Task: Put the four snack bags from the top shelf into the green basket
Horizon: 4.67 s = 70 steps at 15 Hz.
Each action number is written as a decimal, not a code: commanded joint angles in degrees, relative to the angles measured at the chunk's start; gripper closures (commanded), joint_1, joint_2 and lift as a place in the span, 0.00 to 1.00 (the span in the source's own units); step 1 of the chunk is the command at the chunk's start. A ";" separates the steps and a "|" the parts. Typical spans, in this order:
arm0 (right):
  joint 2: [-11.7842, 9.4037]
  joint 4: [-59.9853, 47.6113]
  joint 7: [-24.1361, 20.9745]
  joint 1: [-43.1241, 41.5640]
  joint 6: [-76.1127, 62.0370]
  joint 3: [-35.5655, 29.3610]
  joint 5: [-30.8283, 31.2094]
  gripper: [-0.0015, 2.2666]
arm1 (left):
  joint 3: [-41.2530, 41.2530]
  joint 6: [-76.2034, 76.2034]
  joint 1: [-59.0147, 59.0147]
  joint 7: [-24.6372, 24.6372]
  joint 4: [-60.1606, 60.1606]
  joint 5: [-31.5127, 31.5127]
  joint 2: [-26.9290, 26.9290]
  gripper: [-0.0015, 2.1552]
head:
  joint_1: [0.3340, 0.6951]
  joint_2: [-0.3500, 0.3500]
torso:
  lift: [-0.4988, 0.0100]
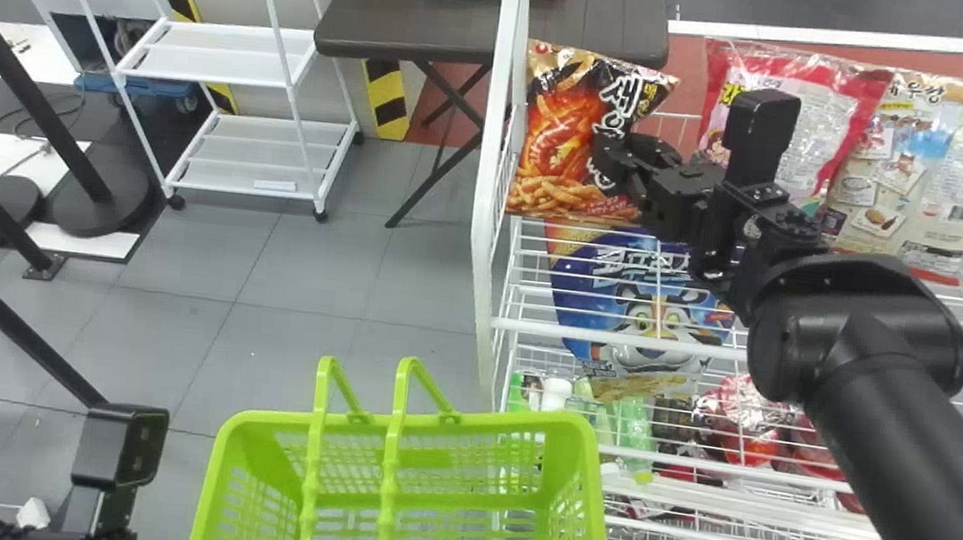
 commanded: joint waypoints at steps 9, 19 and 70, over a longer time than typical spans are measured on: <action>0.14 -54.54 -1.87 33.80 20.50 -11.44 0.72 0.99 | 3.49 1.23 -3.38 -0.57 -0.18 0.16 0.01 1.00 | 1.00 0.76 | 0.98; 0.14 -90.23 1.83 57.80 55.30 -15.75 -4.38 0.99 | 2.53 4.75 -6.02 -0.57 -0.09 -2.83 -2.89 1.00 | 1.00 0.71 | 0.98; -1.49 -58.32 -7.58 30.02 36.49 -21.20 3.01 0.99 | 0.24 6.16 -8.04 -0.57 2.20 -4.50 -2.80 1.00 | 1.00 0.44 | 0.98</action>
